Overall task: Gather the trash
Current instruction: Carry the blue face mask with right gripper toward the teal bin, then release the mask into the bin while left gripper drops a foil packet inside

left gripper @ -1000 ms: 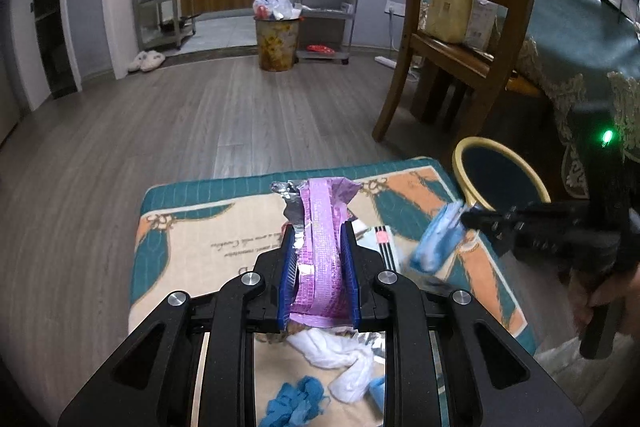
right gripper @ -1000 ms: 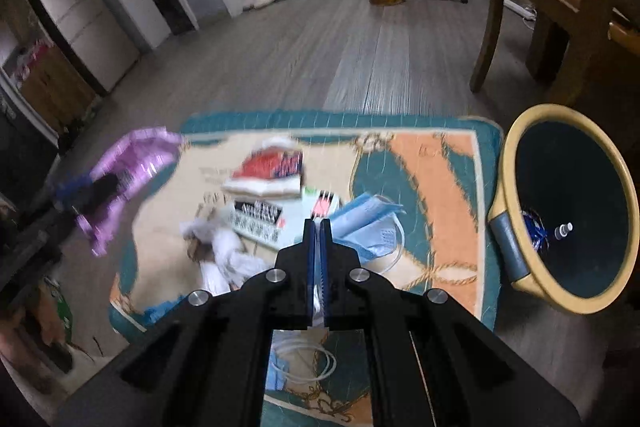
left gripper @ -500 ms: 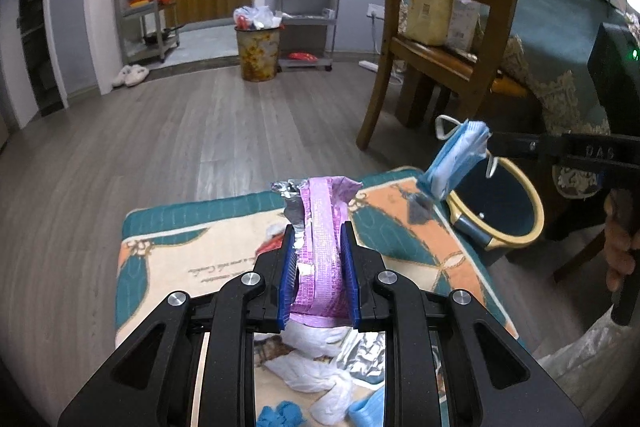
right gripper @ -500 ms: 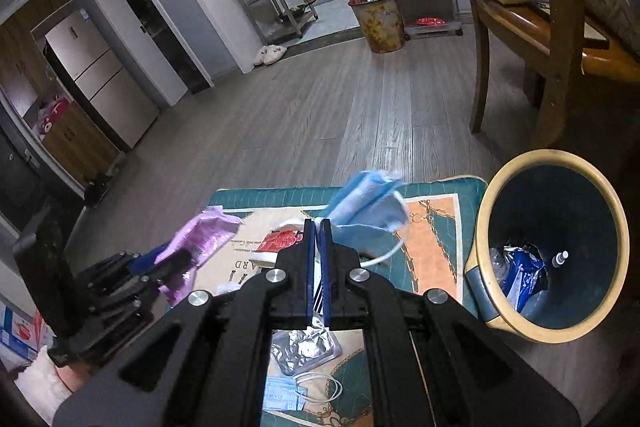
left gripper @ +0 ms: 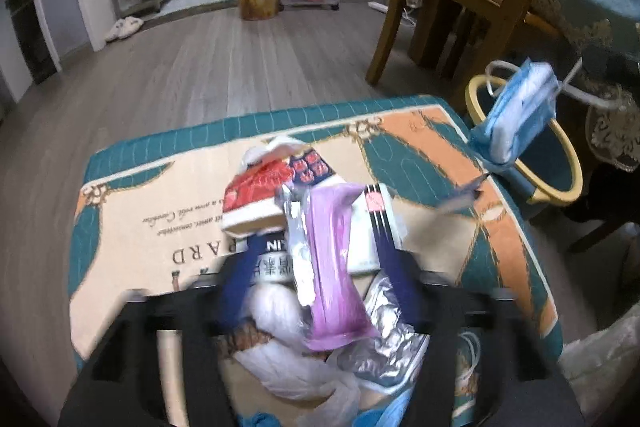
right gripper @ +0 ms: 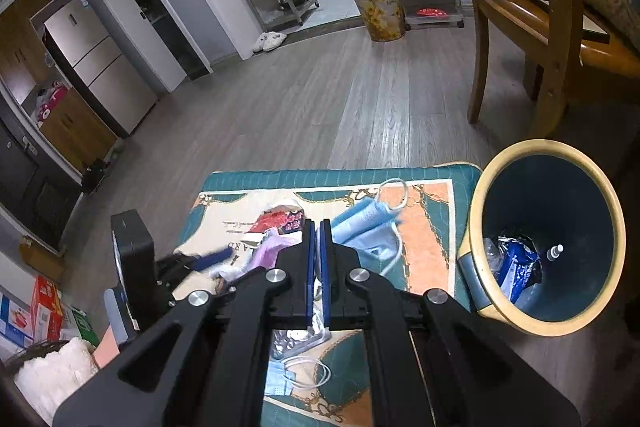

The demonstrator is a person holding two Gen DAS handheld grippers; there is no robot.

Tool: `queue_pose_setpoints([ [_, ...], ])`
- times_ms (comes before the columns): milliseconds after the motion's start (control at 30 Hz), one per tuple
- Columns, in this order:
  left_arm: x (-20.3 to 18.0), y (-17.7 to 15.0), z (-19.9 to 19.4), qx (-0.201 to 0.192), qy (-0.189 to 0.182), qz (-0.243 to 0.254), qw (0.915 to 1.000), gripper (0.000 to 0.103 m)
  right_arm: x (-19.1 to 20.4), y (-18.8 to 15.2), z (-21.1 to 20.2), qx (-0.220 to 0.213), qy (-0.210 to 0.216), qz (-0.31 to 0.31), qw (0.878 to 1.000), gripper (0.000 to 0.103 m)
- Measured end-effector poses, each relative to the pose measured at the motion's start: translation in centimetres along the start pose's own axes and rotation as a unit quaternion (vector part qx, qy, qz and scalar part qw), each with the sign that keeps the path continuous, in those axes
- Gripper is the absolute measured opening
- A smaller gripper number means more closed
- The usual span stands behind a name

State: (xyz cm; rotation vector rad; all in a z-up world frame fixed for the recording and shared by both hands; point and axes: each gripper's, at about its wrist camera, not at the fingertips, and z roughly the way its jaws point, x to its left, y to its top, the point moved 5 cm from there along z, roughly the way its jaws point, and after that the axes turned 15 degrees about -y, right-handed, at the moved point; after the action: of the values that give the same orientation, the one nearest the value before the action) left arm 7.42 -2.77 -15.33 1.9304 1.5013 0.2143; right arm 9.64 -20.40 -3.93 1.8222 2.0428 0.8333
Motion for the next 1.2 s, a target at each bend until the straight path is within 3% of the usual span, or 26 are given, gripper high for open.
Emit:
queue_pose_setpoints([
  [167,-2.0,0.8,-0.1,-0.020,-0.033,0.013,0.9992,0.078,-0.7,0.0,0.3,0.004,-0.002,0.009,1.000,0.002],
  [467,-7.8,-0.4,4.3,0.042,-0.072,0.096,0.9919,0.078,-3.1,-1.0,1.3,0.030,-0.041,0.026,0.998,0.002],
  [633,-10.5,-0.5,7.0,0.065,-0.096,0.114,0.9867,0.078,-5.7,-1.8,2.1,0.048,-0.054,0.040,0.997,0.002],
  [833,-12.9,-0.7,10.1,0.084,-0.125,0.111,0.9824,0.073,-8.8,-2.5,3.3,0.066,-0.064,0.063,0.994,0.002],
  [967,-13.1,0.3,12.0,0.087,-0.127,0.082,0.9846,0.069,-10.1,-2.8,3.6,0.073,-0.063,0.072,0.993,0.002],
  [1033,-13.2,0.8,12.7,0.089,-0.127,0.077,0.9850,0.064,-10.6,-2.8,3.6,0.074,-0.066,0.074,0.992,0.002],
  [1133,-13.7,1.1,13.4,0.092,-0.137,0.080,0.9830,0.030,-11.4,-2.9,3.7,0.076,-0.067,0.079,0.992,0.002],
  [1167,-13.9,1.2,13.4,0.091,-0.134,0.089,0.9827,0.013,-11.7,-2.9,3.6,0.075,-0.067,0.082,0.992,0.002],
  [1200,-14.1,1.4,13.4,0.089,-0.140,0.089,0.9821,0.012,-12.0,-2.8,3.5,0.073,-0.067,0.086,0.991,0.002],
])
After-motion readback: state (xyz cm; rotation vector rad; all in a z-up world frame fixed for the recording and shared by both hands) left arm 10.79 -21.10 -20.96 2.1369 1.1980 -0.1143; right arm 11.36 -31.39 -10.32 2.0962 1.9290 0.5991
